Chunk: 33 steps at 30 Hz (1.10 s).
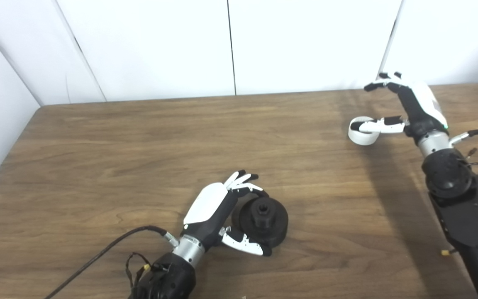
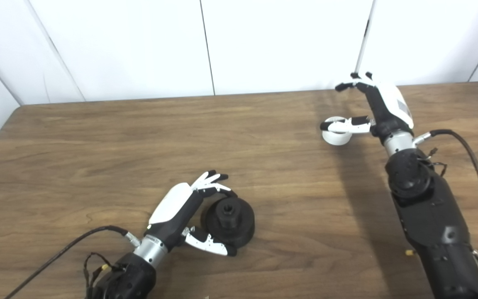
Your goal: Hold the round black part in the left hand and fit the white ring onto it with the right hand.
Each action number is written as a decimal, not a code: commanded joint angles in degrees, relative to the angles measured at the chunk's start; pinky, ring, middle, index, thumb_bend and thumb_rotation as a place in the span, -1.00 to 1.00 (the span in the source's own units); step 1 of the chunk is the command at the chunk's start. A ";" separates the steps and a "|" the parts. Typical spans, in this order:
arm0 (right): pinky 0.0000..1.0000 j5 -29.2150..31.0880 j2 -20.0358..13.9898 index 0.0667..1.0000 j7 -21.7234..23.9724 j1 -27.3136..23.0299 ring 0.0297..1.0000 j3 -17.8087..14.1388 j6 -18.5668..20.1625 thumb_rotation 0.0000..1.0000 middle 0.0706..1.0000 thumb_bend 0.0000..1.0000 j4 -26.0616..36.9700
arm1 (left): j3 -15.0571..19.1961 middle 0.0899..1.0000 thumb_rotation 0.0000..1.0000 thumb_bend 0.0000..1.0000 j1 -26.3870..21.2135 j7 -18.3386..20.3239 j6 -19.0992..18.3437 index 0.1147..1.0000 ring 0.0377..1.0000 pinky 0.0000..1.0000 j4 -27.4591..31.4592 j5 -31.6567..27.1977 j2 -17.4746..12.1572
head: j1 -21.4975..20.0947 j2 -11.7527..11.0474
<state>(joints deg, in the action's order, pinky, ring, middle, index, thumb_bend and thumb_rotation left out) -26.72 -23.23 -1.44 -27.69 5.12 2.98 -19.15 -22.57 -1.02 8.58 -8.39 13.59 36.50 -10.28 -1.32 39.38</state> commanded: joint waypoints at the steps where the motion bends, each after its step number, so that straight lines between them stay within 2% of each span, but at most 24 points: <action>1: 1.00 -0.42 -1.51 0.30 -0.21 -4.34 1.00 0.24 -2.01 -0.40 0.88 0.97 -1.29 | 0.42 0.83 -0.66 0.86 0.39 0.10 -0.38 0.17 0.97 0.75 -1.54 1.74 -1.12 | -0.19 -0.01; 8: 1.00 -1.46 -1.89 0.26 -0.74 -6.75 1.00 2.07 -2.68 -0.44 0.89 1.00 -7.80 | 0.65 0.83 -0.66 0.86 0.43 -0.29 0.16 0.18 0.97 0.74 -1.83 1.64 -0.94 | -0.53 -0.30; 16: 1.00 -1.08 -2.58 0.29 -0.38 -8.09 1.00 2.39 -3.57 -0.41 0.90 1.00 -11.88 | 0.58 0.83 -0.65 0.86 0.31 -0.20 0.53 0.20 0.98 0.75 -2.15 2.16 -0.99 | -0.74 -0.67; 25: 1.00 -0.65 -2.62 0.31 -1.16 -8.30 1.00 2.37 -3.91 -0.39 0.89 0.98 -13.17 | 0.96 0.82 -0.65 0.87 0.76 -1.02 2.06 0.18 0.96 0.73 -2.66 2.39 -0.99 | -0.67 -0.84; 33: 1.00 -0.32 -2.47 0.30 -1.76 -8.18 1.00 2.46 -3.72 -0.41 0.87 0.94 -14.05 | 1.24 0.82 -0.64 0.85 1.25 -0.39 1.34 0.19 0.97 0.75 -2.16 2.34 -0.76 | -0.82 -0.72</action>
<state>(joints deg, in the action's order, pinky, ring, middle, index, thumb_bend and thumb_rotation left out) -27.27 -25.00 -1.89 -32.76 7.92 0.87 -34.34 -21.67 -0.67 7.50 -5.87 12.24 37.62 -10.00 -2.11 38.58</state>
